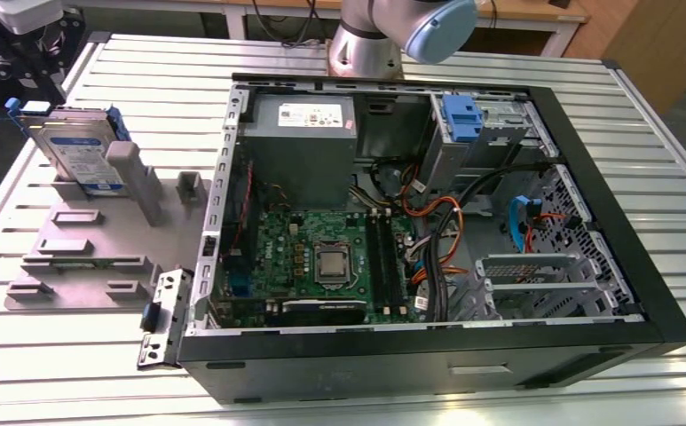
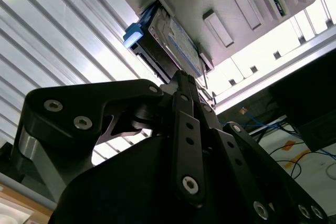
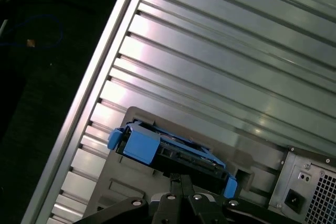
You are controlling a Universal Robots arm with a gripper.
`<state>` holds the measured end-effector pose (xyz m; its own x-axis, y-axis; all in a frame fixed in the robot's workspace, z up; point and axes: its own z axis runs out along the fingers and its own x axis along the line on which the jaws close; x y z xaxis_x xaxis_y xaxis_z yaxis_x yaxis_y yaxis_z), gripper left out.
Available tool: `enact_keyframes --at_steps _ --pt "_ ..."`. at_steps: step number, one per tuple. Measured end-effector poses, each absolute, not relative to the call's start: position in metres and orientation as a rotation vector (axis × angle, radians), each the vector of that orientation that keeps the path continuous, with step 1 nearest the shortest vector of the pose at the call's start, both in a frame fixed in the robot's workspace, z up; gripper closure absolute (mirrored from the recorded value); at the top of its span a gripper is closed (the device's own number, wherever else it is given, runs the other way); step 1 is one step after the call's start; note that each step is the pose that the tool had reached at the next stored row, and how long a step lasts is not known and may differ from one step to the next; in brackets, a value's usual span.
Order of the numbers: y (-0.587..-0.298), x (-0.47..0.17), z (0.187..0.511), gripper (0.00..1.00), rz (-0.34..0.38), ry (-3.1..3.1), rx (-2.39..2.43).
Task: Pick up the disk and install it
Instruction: 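Pick up the disk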
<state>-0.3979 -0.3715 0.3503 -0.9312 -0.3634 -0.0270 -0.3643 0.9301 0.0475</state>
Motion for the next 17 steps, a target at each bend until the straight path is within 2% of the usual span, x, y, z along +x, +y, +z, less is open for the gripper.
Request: enact_keyframes --at_steps 17 --pt "-0.3715 -0.3979 0.3502 0.89 0.081 3.059 -0.634"
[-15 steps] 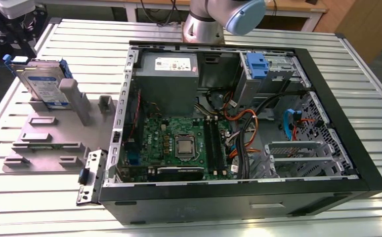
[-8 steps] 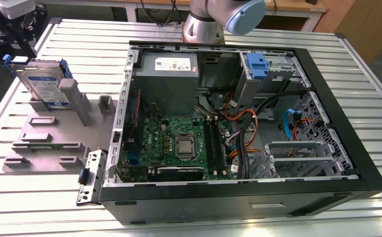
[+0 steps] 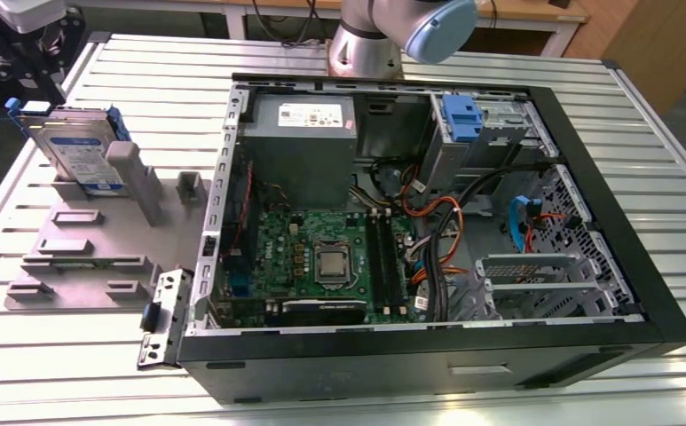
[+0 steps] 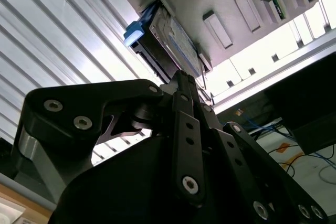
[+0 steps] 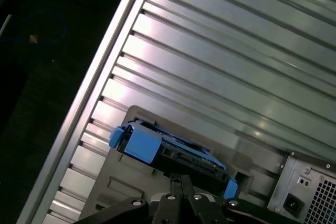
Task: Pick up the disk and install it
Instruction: 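Pick up the disk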
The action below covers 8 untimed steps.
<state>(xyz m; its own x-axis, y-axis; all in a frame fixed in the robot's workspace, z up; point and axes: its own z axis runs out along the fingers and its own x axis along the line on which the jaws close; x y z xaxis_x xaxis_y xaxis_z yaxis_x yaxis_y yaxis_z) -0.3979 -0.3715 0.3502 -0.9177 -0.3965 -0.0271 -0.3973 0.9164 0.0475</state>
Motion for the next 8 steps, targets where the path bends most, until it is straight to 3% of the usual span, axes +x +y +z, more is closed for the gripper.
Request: enact_keyframes --at_steps 8 --pt "-0.3715 -0.3979 0.3502 0.89 0.082 3.039 -0.727"
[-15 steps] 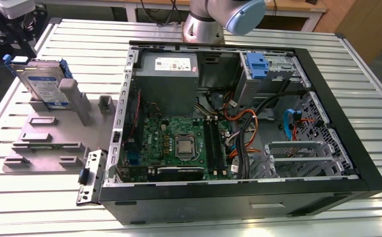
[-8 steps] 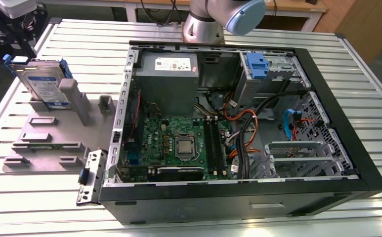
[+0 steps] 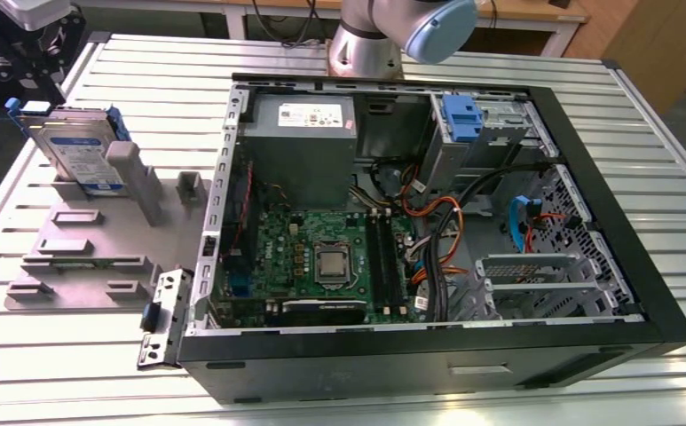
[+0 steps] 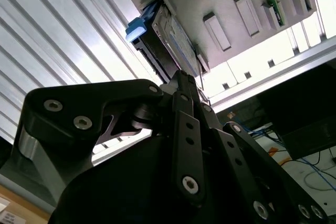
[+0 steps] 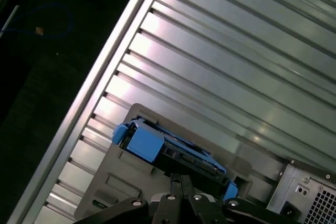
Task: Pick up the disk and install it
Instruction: 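Pick up the disk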
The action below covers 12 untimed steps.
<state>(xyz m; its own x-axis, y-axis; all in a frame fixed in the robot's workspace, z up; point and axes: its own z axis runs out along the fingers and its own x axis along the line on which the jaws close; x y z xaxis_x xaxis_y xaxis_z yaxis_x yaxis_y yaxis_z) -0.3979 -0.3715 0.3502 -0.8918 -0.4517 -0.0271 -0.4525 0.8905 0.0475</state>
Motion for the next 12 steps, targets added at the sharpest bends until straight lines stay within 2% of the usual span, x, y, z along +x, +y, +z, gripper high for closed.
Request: enact_keyframes --at_steps 12 --pt "-0.3715 -0.3979 0.3503 0.89 0.082 3.038 -0.732"
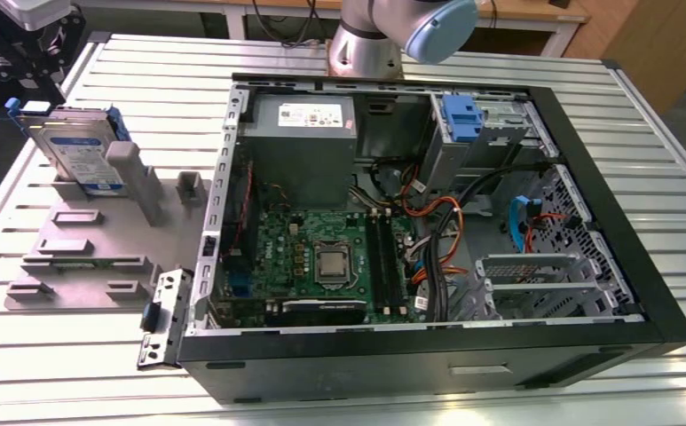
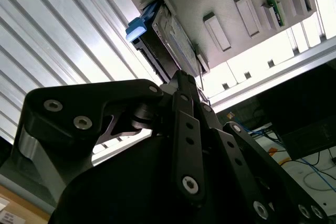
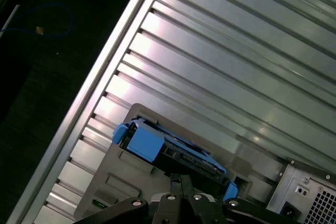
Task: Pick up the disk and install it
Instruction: 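Pick up the disk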
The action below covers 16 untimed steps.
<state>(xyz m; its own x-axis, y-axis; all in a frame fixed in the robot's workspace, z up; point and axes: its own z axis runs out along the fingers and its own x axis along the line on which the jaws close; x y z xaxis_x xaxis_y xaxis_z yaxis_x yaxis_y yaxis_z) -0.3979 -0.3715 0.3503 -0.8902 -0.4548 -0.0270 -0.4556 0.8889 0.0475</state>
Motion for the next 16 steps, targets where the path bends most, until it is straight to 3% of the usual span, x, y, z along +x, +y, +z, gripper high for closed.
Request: enact_keyframes --at_steps 16 --pt "-0.3715 -0.3979 0.3502 0.89 0.083 2.998 -0.894"
